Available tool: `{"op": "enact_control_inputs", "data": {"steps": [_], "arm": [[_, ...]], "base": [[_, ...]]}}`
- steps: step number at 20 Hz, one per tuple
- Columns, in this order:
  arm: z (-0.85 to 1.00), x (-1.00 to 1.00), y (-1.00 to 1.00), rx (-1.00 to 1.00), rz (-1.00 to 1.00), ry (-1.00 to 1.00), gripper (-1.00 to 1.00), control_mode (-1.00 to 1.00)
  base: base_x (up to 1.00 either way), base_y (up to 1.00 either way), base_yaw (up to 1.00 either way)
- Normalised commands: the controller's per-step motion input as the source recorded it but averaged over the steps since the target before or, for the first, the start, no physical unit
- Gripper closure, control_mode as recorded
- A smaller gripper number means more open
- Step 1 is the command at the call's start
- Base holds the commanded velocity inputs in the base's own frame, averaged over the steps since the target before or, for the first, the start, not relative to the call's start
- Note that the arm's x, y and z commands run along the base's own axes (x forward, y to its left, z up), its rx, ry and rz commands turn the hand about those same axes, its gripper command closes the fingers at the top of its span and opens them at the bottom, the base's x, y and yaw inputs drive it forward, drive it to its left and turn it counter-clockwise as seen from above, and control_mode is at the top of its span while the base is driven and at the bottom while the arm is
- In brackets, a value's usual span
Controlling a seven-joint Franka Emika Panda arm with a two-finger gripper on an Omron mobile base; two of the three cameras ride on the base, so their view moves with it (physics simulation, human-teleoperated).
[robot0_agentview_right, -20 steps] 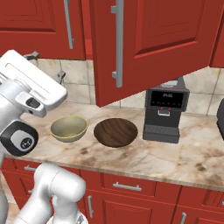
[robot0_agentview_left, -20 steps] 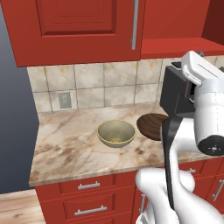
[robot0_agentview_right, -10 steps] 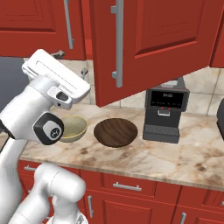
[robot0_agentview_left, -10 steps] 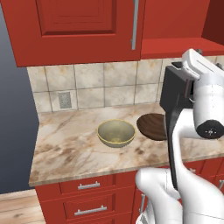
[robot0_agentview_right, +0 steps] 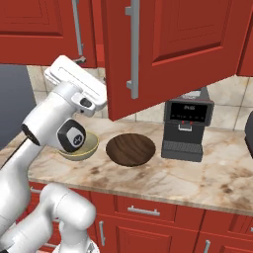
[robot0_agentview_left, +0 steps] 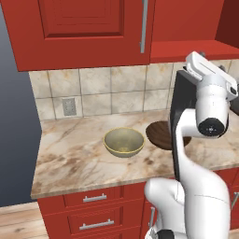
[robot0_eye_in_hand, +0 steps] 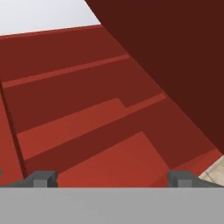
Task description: Open the cabinet. Pick the bowls from the counter and place them in the cabinet. Then close the cabinet.
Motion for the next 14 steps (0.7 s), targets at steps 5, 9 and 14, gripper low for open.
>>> {"op": "enact_control_inputs", "data": {"steps": [5, 9, 14], "arm": [[-0.04, 0.51, -0.26, 0.00, 0.00, 0.00, -1.00, -1.00], [-0.12, 0.62, -0.15, 0.00, 0.00, 0.00, -1.00, -1.00], [-0.07, 0.49, -0.31, 0.00, -0.01, 0.00, -1.00, -1.00]], "base": [[0.00, 0.00, 0.00], [0.00, 0.00, 0.00], [0.00, 0.00, 0.00]]}}
